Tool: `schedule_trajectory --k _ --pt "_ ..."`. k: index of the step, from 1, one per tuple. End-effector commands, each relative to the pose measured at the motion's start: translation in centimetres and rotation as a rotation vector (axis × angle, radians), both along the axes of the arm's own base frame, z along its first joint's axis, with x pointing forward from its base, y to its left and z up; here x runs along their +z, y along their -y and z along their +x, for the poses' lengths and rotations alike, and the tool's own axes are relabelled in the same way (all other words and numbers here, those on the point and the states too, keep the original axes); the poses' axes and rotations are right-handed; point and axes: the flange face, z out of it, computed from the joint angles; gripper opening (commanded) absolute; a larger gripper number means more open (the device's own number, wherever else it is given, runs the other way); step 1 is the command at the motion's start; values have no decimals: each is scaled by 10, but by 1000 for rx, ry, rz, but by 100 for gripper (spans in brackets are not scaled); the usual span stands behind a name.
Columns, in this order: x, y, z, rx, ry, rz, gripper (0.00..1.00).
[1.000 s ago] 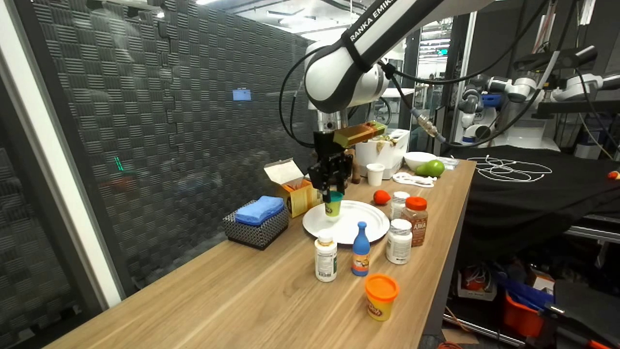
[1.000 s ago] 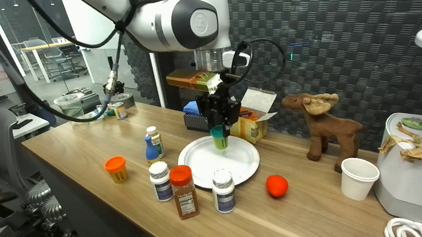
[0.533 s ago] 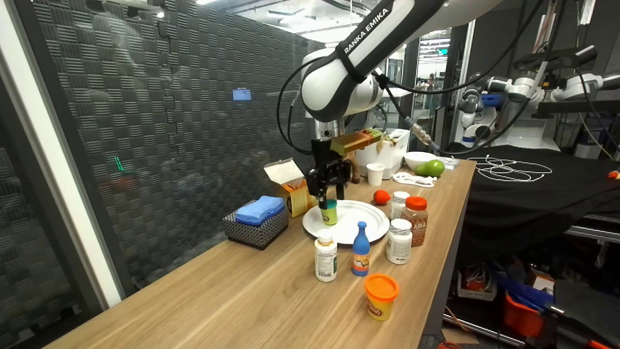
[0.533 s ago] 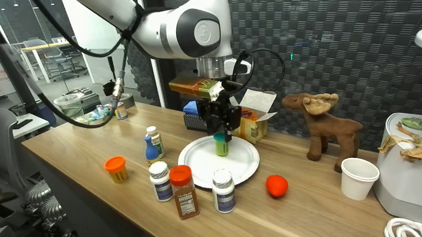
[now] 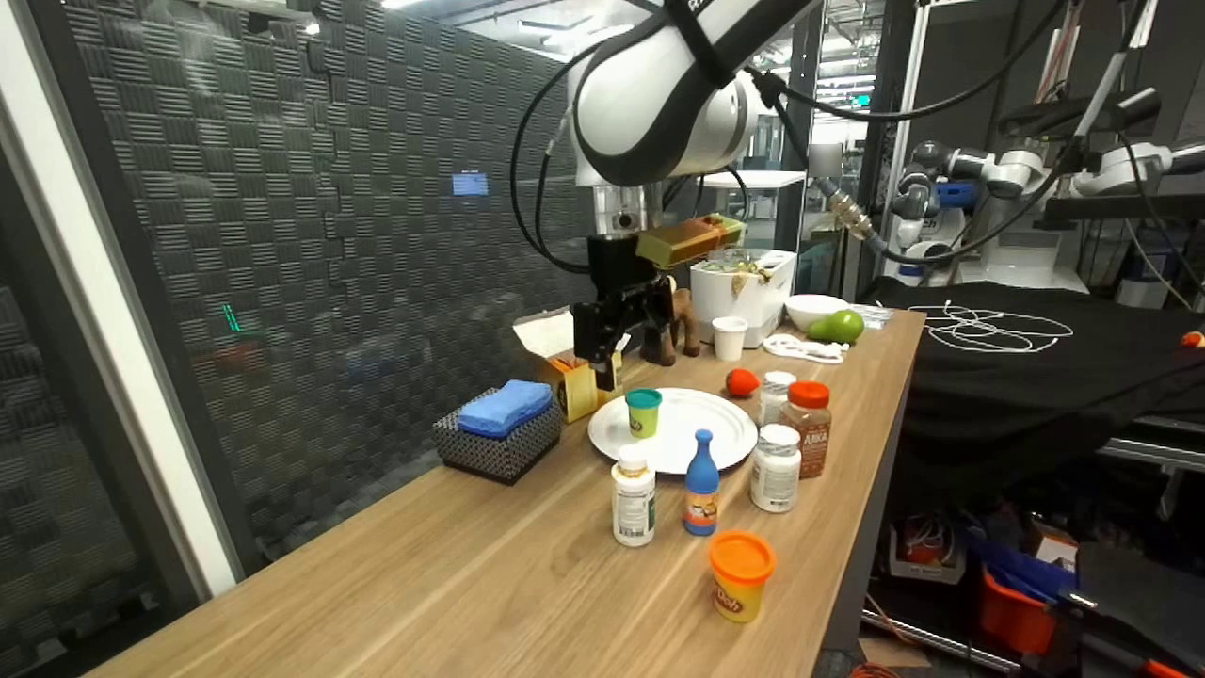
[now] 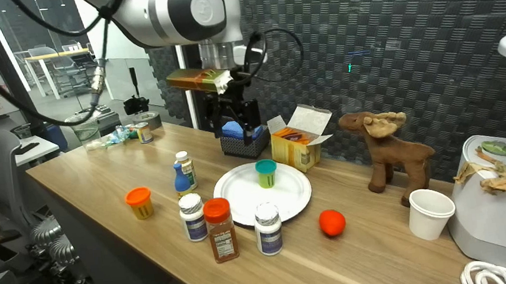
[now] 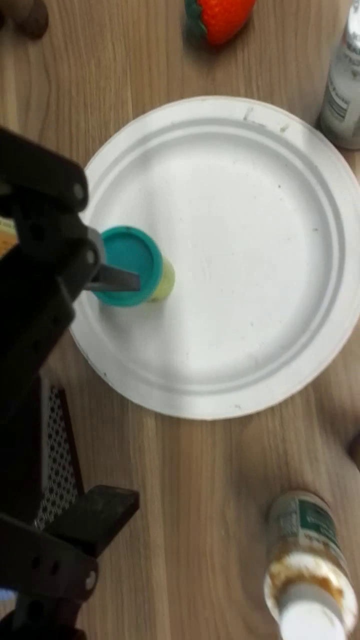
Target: Pick up all the objects surrounding the white plate and arrange them on the plate
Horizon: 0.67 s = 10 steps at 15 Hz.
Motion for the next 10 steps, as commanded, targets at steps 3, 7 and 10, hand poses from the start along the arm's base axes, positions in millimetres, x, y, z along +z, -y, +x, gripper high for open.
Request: schedule_trajectory --k 3,7,10 --pt "29 -60 -70 198 -72 14 100" --pt "13 -87 -89 333 -111 8 100" --pt "-8 -94 -92 399 -113 13 100"
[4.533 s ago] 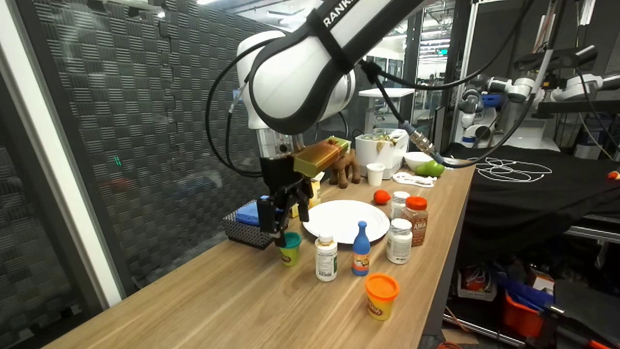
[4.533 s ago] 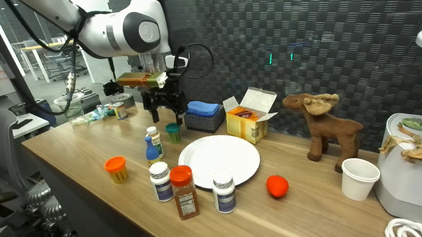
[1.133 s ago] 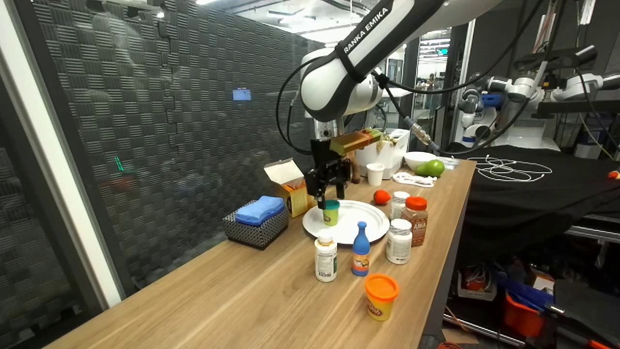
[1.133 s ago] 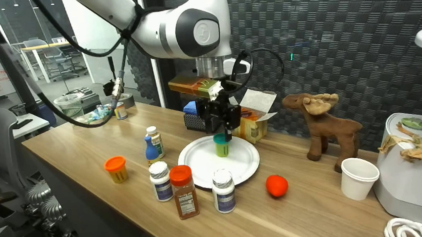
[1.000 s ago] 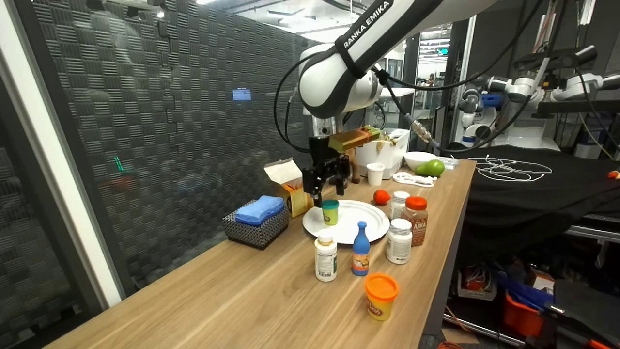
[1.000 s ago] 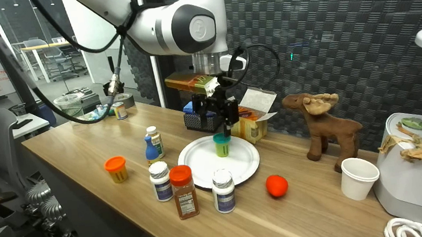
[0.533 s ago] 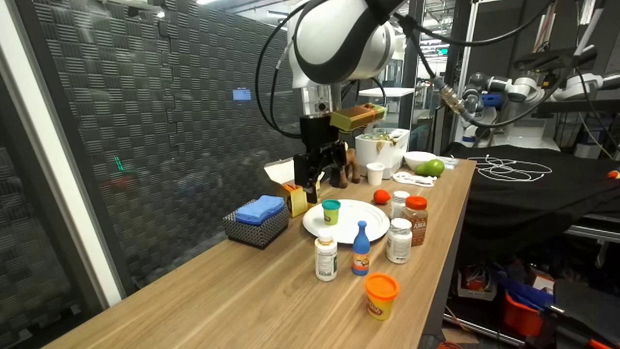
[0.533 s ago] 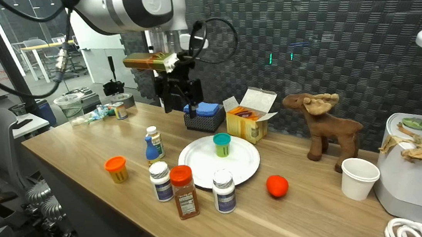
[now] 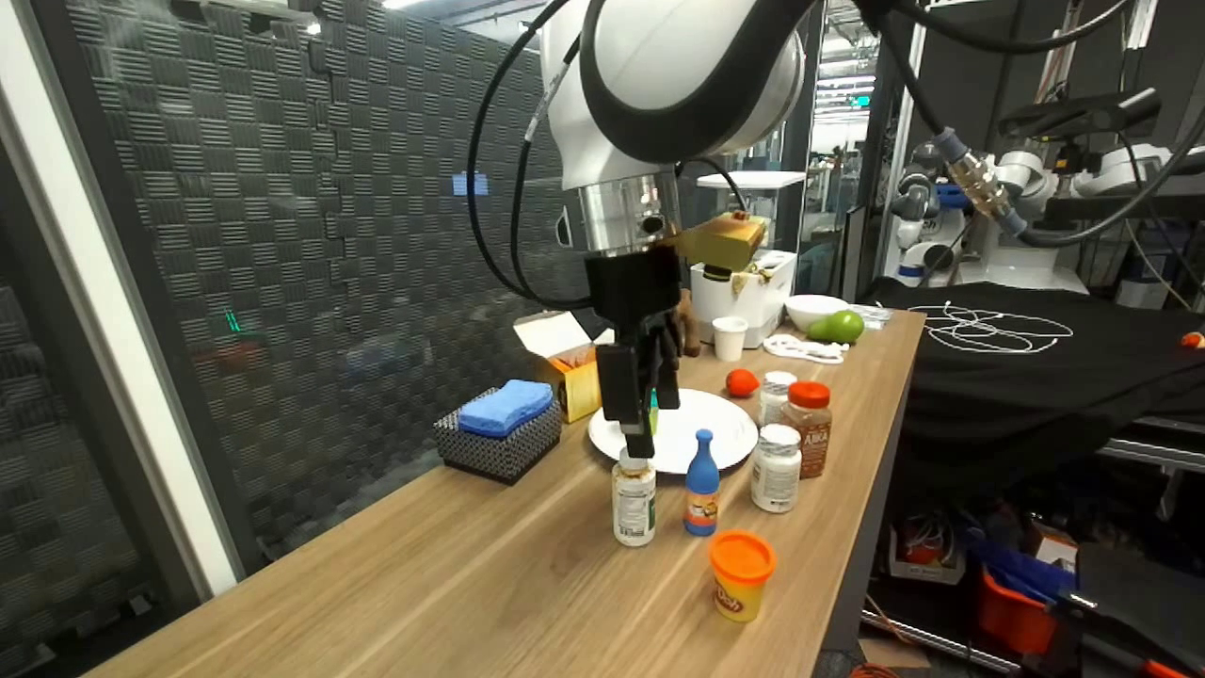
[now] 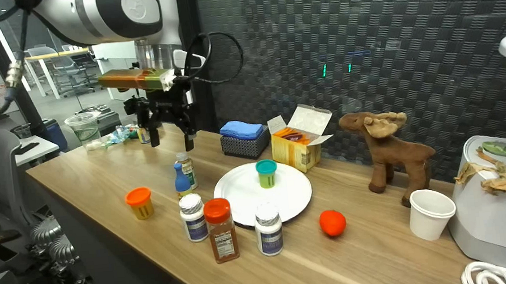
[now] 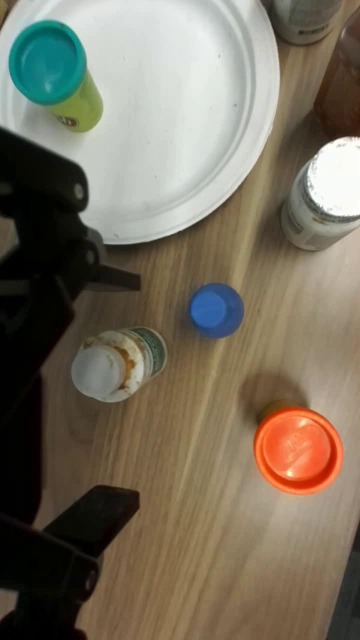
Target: Pick up all the objects surrounding the white plate and arrange them on the plate
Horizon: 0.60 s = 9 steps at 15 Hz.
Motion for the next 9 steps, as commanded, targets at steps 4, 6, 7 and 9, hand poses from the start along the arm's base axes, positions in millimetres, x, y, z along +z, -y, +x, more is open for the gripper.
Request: schedule_trajectory --k 4,6,7,9 --pt "-22 -2 2 102 37 44 100" --pt "-24 0 5 113 42 57 100" --pt "-24 0 6 119 46 63 80" --pt "-23 2 7 134 53 67 66"
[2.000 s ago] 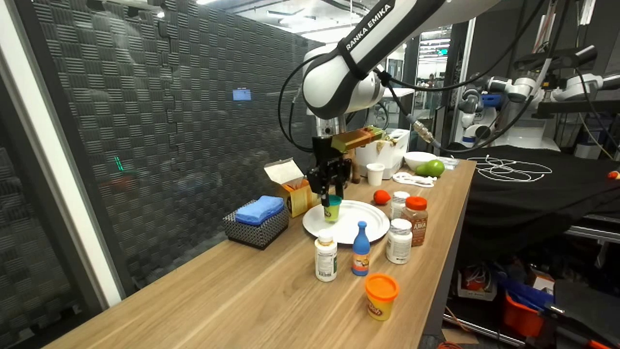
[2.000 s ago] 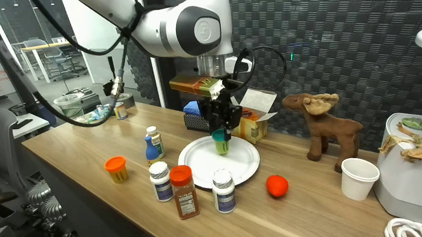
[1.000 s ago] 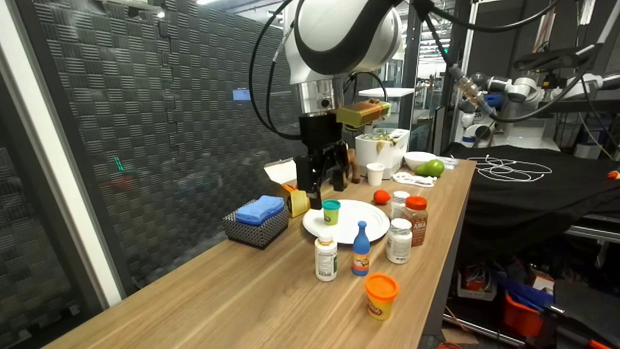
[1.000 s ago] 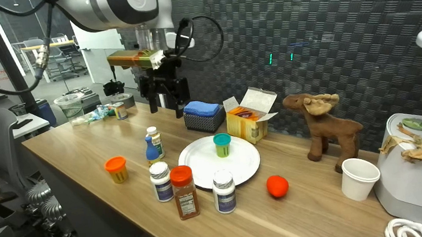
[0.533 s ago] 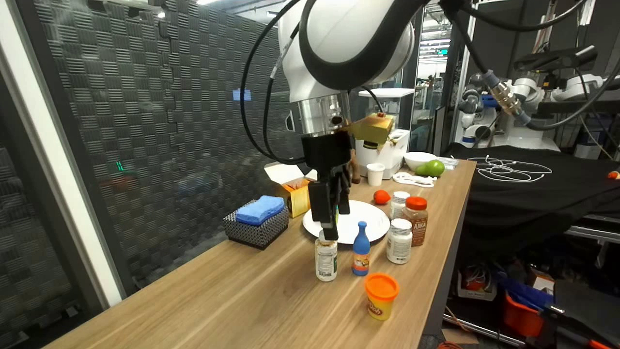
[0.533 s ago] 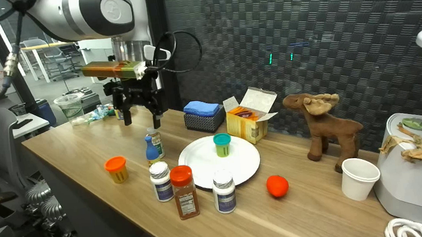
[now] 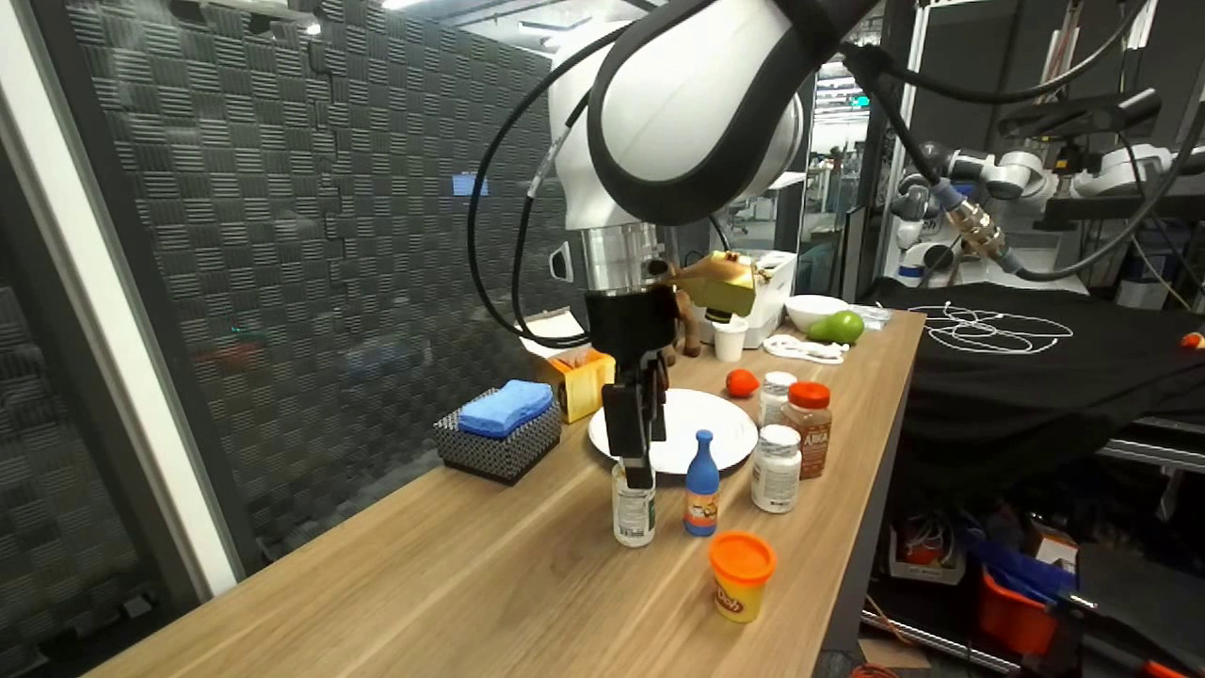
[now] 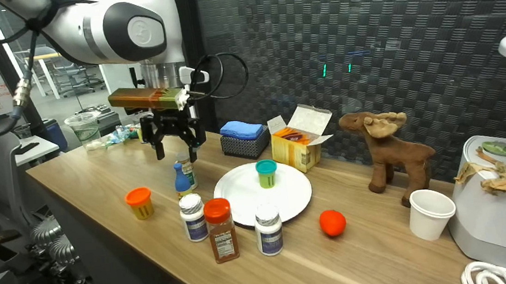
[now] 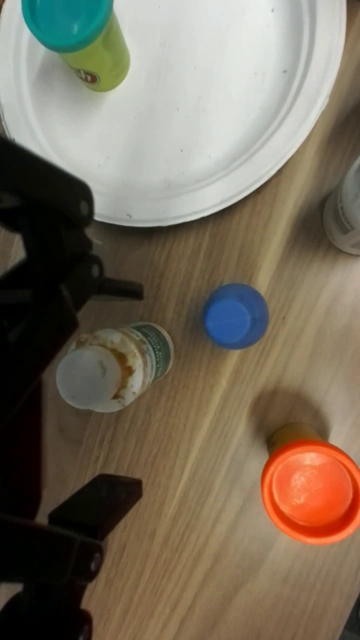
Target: Pick up all the objects surrounding the white plate and arrange them on the plate
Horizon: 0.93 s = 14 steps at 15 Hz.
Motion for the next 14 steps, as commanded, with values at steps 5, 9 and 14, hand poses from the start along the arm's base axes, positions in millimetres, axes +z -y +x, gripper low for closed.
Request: schedule_trajectory --k 5,9,14 --pt "9 2 9 55 48 40 26" --pt "12 2 9 75 61 44 16" --pt "47 15 12 -23 118 43 15"
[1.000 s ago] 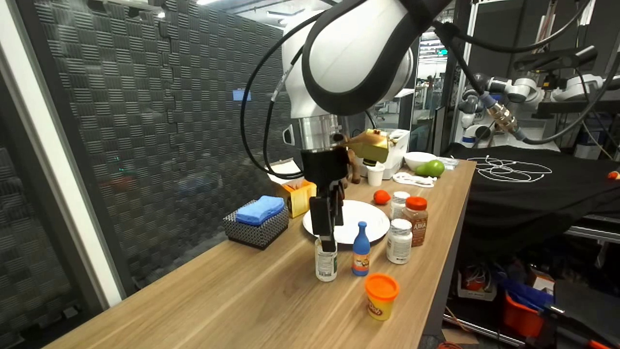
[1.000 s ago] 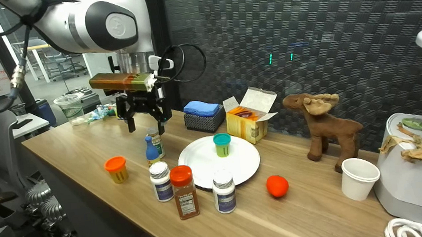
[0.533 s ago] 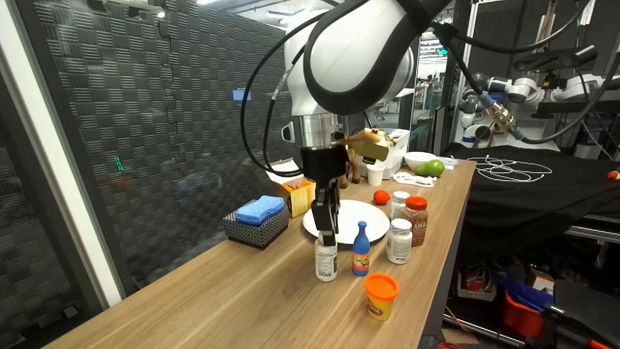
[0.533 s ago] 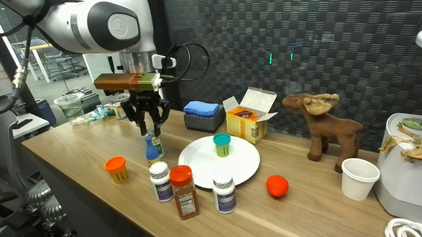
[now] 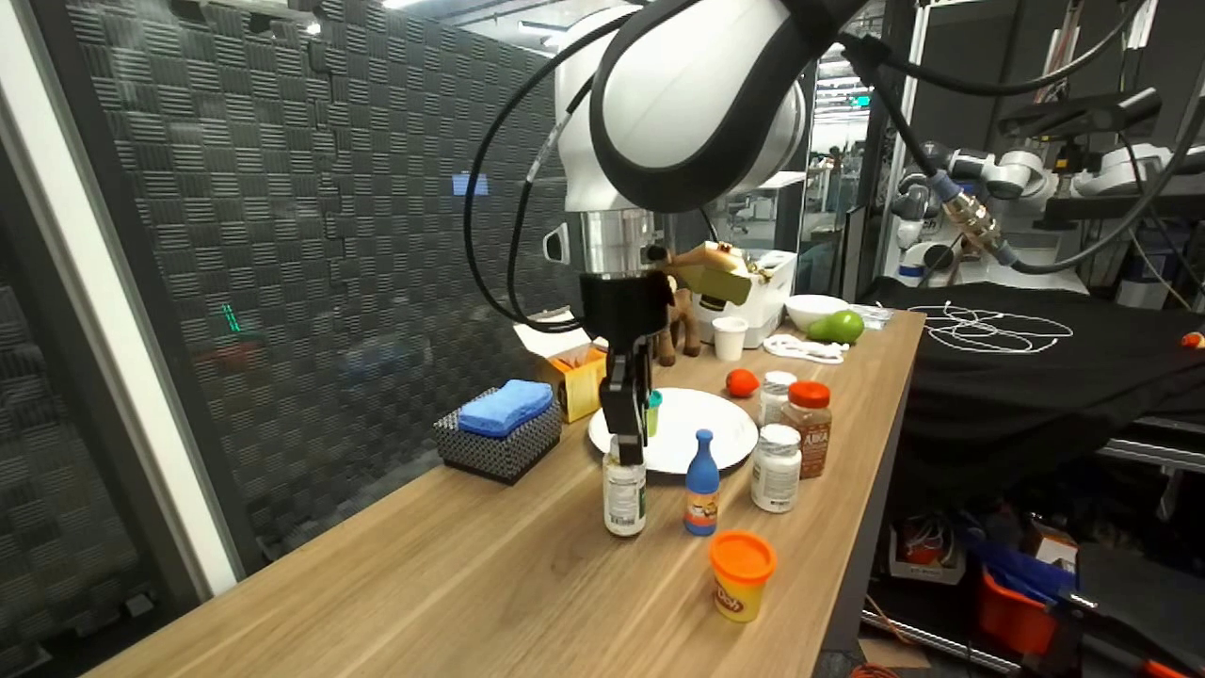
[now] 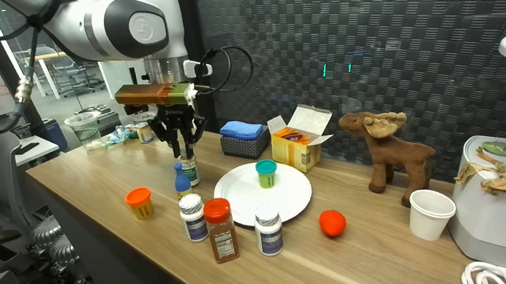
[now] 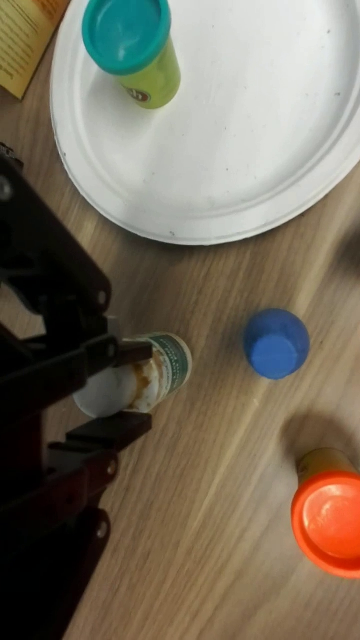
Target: Pick up all the objects surrounding the white plate and arrange them on the plate
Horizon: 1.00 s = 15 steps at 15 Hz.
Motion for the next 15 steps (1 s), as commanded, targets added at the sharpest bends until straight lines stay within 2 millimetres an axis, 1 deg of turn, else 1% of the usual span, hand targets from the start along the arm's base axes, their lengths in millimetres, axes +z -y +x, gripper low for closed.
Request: schedule_trajectory --k 1,2,4,7,9,12,15 --pt "44 16 4 -99 68 18 15" --pt "53 24 4 -132 81 18 15" --pt "66 42 6 -193 105 19 15" --pt "76 76 13 -317 152 10 15" --pt "75 100 17 -397 167 2 15" --pt "66 133 19 -493 132 -17 15" --pt "56 160 22 -564 103 -27 15"
